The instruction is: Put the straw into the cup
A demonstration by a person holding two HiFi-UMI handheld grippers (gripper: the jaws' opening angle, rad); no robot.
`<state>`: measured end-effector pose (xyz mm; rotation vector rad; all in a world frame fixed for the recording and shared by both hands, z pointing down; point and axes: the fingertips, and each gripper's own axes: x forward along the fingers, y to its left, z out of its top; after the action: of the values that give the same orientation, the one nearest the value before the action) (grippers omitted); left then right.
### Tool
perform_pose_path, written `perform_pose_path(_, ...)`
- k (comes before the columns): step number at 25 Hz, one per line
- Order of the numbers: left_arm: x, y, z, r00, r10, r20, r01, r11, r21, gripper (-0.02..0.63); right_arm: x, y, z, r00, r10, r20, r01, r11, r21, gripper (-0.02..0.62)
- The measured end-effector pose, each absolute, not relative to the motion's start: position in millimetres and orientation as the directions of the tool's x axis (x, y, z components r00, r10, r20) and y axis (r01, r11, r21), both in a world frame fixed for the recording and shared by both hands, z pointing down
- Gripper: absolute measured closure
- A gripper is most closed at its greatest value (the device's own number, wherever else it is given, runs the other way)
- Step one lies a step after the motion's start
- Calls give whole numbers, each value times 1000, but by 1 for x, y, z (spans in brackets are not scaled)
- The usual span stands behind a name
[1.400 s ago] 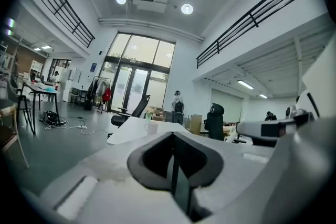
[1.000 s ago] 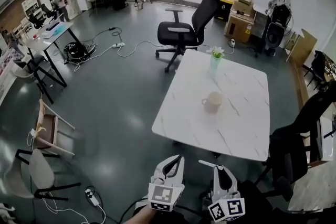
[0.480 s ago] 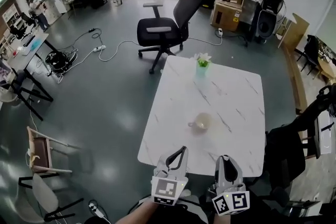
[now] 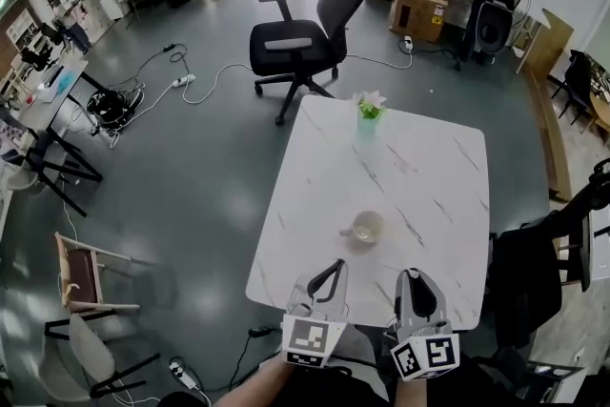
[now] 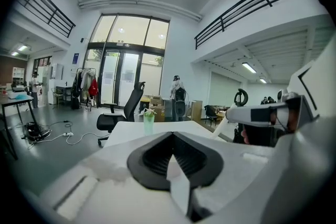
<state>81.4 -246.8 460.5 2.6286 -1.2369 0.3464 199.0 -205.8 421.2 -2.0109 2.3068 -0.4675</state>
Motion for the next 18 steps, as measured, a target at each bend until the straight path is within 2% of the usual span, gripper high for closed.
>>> perform_pose_path(18,100,-292,517,587,-704,400,-799,-583,146,604,205,-285,478,-236,-934,268,-947,159,-279,548)
